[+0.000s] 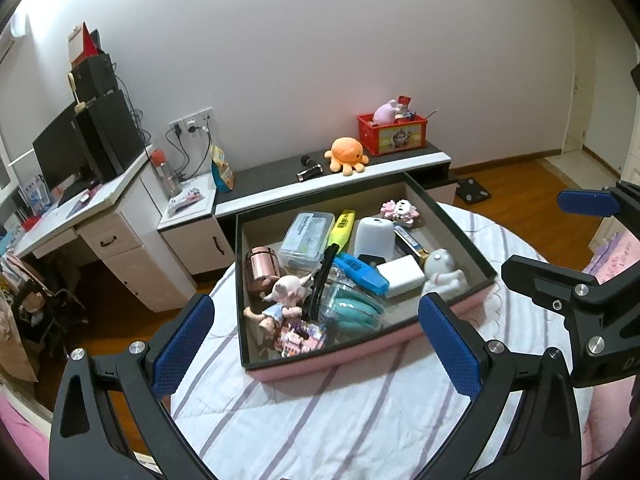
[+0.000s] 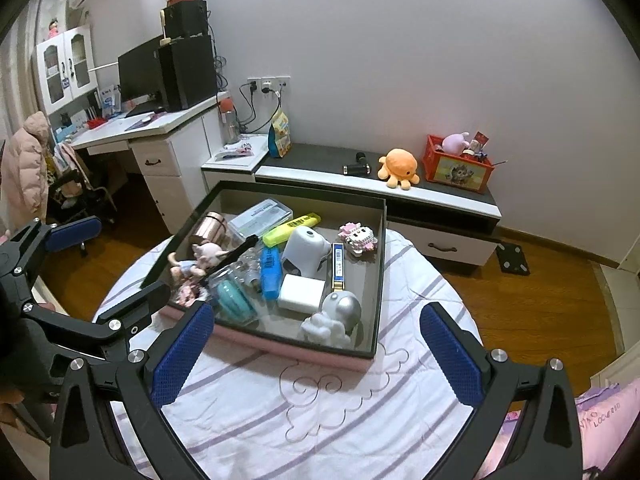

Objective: Organize rigid objects
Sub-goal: 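Withdraw both open tools up and away from the box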

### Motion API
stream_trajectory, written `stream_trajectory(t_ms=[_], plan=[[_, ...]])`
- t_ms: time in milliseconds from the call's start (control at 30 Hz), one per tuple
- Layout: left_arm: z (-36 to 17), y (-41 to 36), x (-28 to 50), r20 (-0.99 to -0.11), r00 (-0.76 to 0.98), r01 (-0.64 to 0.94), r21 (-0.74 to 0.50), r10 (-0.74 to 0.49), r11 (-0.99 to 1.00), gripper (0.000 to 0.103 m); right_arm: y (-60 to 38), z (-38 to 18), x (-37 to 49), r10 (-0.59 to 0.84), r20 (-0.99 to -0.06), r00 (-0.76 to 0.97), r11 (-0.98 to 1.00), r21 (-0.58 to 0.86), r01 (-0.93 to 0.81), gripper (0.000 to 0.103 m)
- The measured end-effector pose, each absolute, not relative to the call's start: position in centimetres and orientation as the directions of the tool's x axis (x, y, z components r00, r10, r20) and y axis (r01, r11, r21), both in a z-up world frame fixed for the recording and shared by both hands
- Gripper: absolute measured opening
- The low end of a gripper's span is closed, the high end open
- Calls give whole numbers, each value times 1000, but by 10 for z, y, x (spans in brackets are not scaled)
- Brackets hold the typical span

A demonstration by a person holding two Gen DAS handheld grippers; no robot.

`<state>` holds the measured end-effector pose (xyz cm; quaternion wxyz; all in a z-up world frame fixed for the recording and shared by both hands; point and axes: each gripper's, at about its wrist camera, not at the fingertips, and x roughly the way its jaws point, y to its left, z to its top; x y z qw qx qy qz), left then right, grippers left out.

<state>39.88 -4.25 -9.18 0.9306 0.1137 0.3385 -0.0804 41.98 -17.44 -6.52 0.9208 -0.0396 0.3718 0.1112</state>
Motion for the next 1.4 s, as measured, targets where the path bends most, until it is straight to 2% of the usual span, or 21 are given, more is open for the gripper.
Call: stream_trajectory(t_ms=[400, 900, 1167, 1400], plan=[[-59, -42, 329, -575, 814, 215, 177, -77, 960, 103, -176, -40, 361, 190, -648, 738, 971, 15, -237, 103], [-9, -16, 217, -381, 924, 96, 136, -38, 986, 103, -180, 1, 264, 200, -506, 839, 974, 9, -226, 103], [-3, -12, 172, -333, 940, 118, 98, -79, 988, 103, -173, 10, 218, 201, -415, 887, 976, 4, -219, 103], [-2, -12, 151, -280, 958, 92, 89, -64, 992, 103, -167, 12, 189, 191, -355, 915, 978, -12, -209, 103]])
